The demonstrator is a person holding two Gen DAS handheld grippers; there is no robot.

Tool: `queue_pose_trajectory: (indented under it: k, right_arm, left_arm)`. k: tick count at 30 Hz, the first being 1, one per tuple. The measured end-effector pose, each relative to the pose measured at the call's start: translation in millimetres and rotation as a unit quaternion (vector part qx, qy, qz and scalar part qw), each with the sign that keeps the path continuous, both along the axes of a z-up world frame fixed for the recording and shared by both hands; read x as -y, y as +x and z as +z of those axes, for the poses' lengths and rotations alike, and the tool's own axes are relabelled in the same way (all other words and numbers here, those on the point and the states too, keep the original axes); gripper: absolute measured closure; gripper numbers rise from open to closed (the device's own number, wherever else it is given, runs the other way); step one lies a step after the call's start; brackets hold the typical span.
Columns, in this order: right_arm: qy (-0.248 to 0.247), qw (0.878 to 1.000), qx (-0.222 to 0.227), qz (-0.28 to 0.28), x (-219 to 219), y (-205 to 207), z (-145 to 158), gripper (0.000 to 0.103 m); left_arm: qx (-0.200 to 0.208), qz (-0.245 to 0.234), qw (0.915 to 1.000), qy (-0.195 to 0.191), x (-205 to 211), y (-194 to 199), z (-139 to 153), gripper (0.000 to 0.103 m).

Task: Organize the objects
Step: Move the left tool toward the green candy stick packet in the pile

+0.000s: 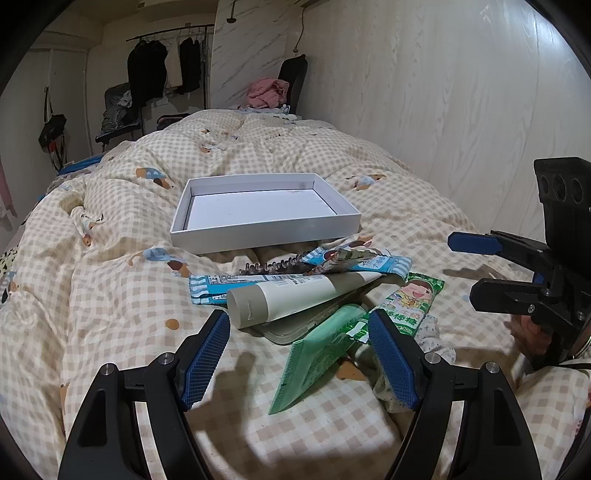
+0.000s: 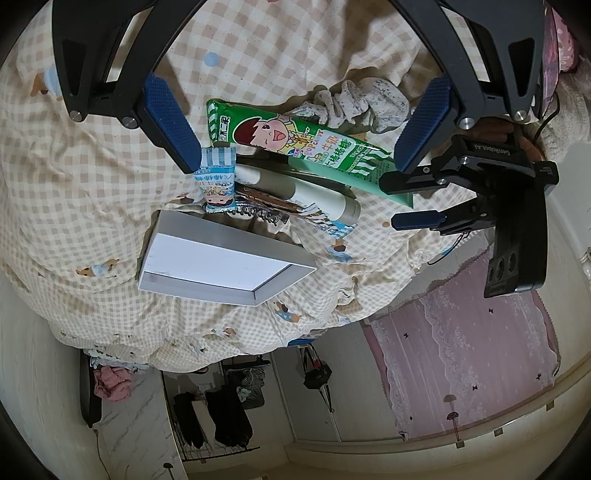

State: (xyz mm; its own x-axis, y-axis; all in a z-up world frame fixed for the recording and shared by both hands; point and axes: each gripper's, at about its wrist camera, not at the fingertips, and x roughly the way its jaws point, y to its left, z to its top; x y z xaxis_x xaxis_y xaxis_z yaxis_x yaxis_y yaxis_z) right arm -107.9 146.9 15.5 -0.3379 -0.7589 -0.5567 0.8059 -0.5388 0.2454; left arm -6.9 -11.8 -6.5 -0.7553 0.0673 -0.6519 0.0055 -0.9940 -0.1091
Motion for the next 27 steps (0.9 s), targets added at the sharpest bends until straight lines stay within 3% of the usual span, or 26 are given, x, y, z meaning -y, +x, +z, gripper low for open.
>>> queue_pose_trajectory:
  k: [15, 16, 18, 21, 27]
  right_arm:
    - [-0.013, 1.000, 0.027, -0.009, -5.0, -8.8, -4.5, 0.000]
    - [-0.013, 0.999, 0.028, -0.009, -5.0, -8.9, -4.4, 0.000]
    - [-0.014, 0.999, 0.031, -0.009, -5.0, -9.0, -4.5, 0.000]
    - [-0.013, 0.999, 0.035, -0.010, -6.2, -10.5, -6.6, 0.000]
    - [-0.020, 0.999, 0.043, -0.012, -8.5, -13.1, -7.7, 0.000]
  left_arm:
    - [0.009, -0.005, 0.9999, -0.003, -3.8, -3.4, 0.7, 0.026]
    - [0.003, -0.008, 0.9999, -0.013, -3.4, -3.5, 3.8, 0.032]
    - [-0.017, -0.024, 0.9994, -0.020, -1.7, -0.8, 15.5, 0.040]
    - [-0.031, -0.084, 0.9960, 0.000, 3.3, 3.0, 34.2, 0.040]
    - [0.029, -0.162, 0.9846, -0.059, -14.9, -10.9, 30.6, 0.040]
